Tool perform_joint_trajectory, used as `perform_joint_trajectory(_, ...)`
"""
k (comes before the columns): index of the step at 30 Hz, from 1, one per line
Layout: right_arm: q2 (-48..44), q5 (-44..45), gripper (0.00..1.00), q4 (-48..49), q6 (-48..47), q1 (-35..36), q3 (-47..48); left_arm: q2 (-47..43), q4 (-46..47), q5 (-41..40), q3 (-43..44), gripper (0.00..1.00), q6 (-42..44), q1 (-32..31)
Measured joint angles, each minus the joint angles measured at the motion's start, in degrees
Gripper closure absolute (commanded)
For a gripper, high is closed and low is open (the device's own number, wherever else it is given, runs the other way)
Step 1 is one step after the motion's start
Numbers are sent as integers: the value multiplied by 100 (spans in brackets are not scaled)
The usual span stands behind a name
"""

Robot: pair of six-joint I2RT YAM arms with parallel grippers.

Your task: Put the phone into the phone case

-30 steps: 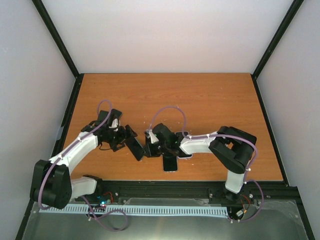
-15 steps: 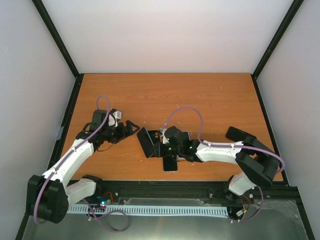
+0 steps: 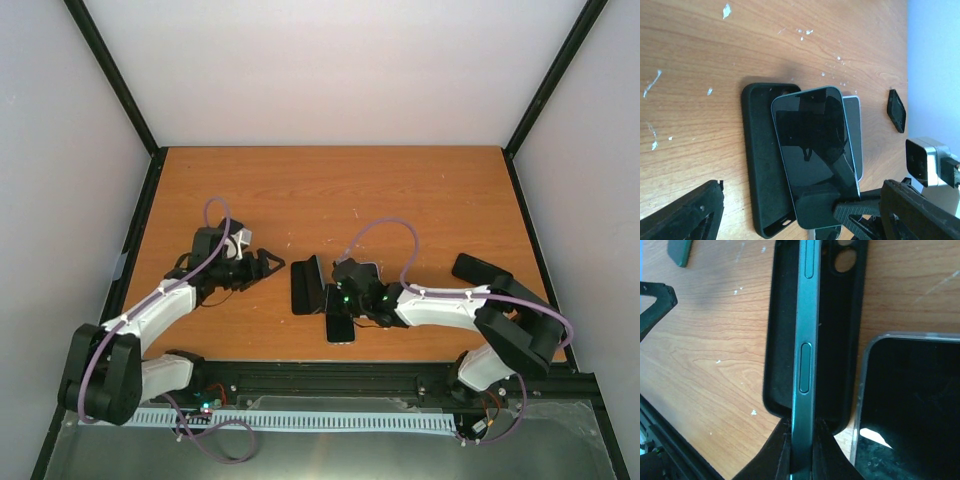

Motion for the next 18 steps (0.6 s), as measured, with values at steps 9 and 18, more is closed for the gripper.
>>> perform_joint_trajectory(9,354,-31,97,382,240,-59,26,575,876,352,-487,24,-319,0)
perform_joint_trajectory(18,647,-236,97,835,269,-70,33,1228,1637,671,-765,32,-597,0)
